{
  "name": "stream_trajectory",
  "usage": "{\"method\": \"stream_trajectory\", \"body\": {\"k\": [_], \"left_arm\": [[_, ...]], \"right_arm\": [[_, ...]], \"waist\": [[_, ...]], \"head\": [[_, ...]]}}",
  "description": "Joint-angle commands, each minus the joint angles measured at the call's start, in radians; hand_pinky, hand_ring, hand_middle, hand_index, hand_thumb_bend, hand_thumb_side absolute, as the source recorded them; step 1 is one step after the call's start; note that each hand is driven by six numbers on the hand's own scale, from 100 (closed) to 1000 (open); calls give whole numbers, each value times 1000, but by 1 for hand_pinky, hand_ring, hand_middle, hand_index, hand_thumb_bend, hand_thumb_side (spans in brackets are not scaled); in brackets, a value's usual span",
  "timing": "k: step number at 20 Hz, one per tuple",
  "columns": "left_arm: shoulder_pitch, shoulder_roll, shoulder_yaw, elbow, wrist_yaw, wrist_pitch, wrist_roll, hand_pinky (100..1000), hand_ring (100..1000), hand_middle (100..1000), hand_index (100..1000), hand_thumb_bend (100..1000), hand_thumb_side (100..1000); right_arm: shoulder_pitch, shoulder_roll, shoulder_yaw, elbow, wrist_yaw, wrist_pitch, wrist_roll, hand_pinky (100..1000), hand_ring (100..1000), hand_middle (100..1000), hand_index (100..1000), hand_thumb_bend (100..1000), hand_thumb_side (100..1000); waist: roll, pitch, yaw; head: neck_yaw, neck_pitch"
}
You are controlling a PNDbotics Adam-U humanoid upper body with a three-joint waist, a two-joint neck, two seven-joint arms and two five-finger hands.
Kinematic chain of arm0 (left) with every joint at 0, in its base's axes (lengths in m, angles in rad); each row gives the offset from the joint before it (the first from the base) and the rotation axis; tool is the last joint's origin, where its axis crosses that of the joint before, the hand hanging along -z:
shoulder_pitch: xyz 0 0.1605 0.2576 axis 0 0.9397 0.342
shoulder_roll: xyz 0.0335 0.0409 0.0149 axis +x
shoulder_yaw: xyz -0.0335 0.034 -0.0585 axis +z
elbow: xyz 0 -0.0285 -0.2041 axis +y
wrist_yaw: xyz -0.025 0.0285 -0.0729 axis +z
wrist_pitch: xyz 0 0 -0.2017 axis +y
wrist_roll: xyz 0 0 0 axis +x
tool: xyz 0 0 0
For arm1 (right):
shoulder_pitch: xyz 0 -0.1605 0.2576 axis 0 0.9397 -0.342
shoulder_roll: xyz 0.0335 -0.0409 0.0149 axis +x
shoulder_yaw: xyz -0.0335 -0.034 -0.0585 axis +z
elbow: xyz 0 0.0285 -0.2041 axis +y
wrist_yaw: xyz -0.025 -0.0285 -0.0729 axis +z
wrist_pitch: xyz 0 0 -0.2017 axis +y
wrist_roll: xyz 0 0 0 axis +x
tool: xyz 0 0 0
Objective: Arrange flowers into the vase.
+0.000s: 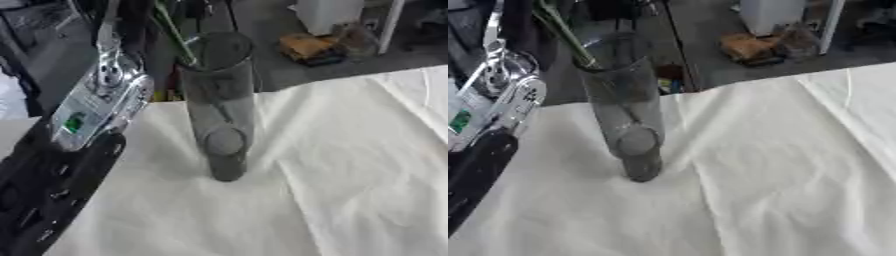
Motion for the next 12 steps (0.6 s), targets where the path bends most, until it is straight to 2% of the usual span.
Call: {"method": "stream_trajectory", "body": {"k": [1,9,12], "left_arm": [[-18,27,6,-20,-14,12,-5,100,100,100,162,265,668],[-27,33,4,-22,-57,24,-30,100,100,100,206,262,676],[-25,32,2,-24,-68,33,-43,100,100,135,297,263,684]], "right_arm": [[-4,-8,-3,-16,10,2,5,873,840,648,921,100,988],[-3,-7,-3,-16,9,7,10,874,840,646,922,100,984],[-3,-6,-3,-16,9,9,11,874,840,646,923,100,984]], "waist": [[-9,-22,1],[-2,-23,4],[1,-23,2]], "head": [[4,-3],[8,-5],[7,-6]]}}
